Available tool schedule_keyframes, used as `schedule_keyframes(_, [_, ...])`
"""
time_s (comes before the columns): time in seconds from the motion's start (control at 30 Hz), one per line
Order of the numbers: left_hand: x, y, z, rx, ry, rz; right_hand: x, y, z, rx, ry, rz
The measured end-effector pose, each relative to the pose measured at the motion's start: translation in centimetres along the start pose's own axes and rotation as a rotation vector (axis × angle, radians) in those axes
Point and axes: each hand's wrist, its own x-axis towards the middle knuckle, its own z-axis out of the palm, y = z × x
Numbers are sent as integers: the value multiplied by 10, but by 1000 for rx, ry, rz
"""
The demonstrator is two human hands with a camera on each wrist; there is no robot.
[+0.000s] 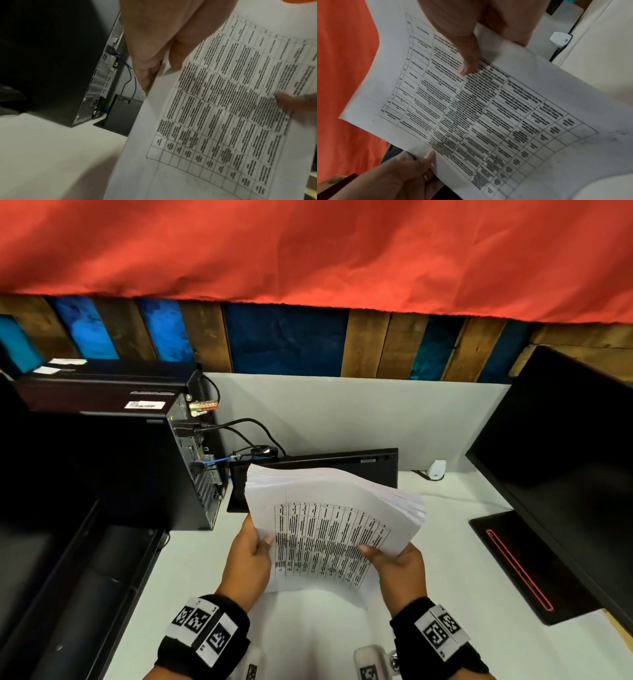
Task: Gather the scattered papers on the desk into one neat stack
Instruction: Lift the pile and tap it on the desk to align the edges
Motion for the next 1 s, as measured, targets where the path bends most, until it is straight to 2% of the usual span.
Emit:
schedule_keyframes(0.2, [-4, 17, -10, 15, 54, 113, 2, -19, 3, 46, -13, -97])
schedule_keyframes(0.33, [-11, 9, -15, -29, -7, 58, 2, -18, 2, 33, 16, -137])
schedule_keyframes(0.5, [-13, 2, -10, -11, 7, 3, -7, -14, 13, 10, 54, -182])
schedule_keyframes(0.57, [-13, 5, -8, -37, 8, 18, -11, -15, 17, -23, 90, -237])
schedule_keyframes(0.77, [-18, 11, -3, -109, -24, 73, -17, -22, 21, -76, 56, -336])
schedule_keyframes(0.9, [-18, 14, 2, -135, -35, 113, -16, -21, 21, -75, -4, -319])
schedule_keyframes(1.0, [-18, 16, 5, -152, -12, 128, -16, -21, 23, -106, 16, -330])
